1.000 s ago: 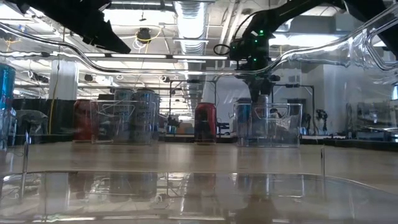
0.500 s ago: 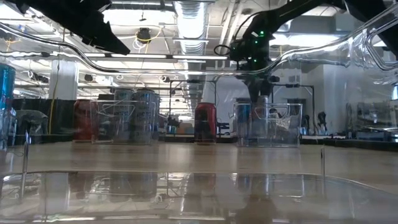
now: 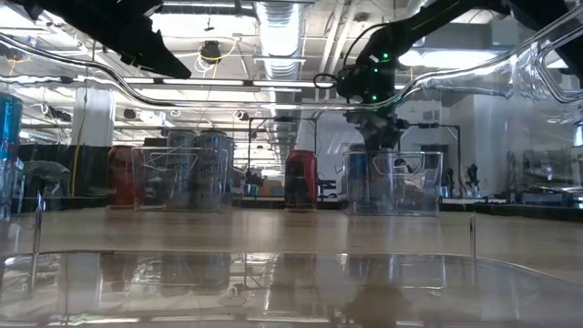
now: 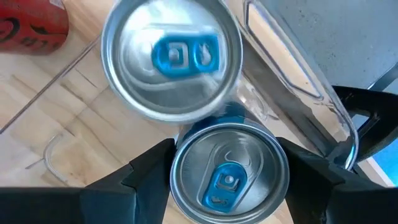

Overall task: Sort soda cans
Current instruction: Put the top right blue soda can into the top right transparent bin, then put the left blue soda can into the top right transparent bin

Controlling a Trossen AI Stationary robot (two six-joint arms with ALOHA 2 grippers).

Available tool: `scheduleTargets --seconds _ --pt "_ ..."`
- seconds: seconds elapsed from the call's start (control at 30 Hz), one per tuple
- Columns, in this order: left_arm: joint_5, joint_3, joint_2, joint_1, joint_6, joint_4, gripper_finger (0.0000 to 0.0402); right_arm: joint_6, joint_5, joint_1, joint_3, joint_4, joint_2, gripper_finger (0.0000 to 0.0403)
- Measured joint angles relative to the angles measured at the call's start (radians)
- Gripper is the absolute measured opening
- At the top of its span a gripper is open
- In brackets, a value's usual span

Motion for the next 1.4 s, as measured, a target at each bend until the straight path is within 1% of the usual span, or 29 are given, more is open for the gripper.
scheduleTargets --seconds 0.3,0.5,0.67,0.8,1.03,1.2,1.33,1.4 --pt "-0.002 0.000 0.000 0.000 -0.002 -0.001 0.0229 -0.051 -0.002 -0.014 -0.001 0.003 -0.001 0.0266" --pt "-0.002 0.000 0.000 0.000 -0.003 -0.001 0.0229 -0.054 -0.005 -0.034 -0.001 0.005 -0.001 0.0271" --pt "-0.002 0.000 0.000 0.000 -0.003 -0.001 0.0229 -0.061 0.001 -0.054 -0.001 0.006 -0.001 0.0300" --pt "-0.002 0.000 0.000 0.000 -0.003 -0.001 0.0229 -0.062 -0.047 -0.072 -0.001 0.014 -0.001 0.0332" --pt "-0.002 0.000 0.000 0.000 -0.003 -0.001 0.0229 -0.053 -0.070 -0.084 -0.001 0.011 -0.004 0.0378" --pt "-0.002 0.000 0.000 0.000 -0.003 -0.001 0.0229 -0.037 -0.079 -0.087 -0.001 0.011 -0.046 0.0390" --pt "-0.002 0.000 0.000 0.000 -0.003 -0.001 0.0229 -0.022 -0.079 -0.074 -0.001 0.008 -0.116 0.0393" --pt "-0.002 0.000 0.000 0.000 -0.001 -0.001 0.0229 0.019 -0.079 -0.062 -0.001 0.015 -0.158 0.0393"
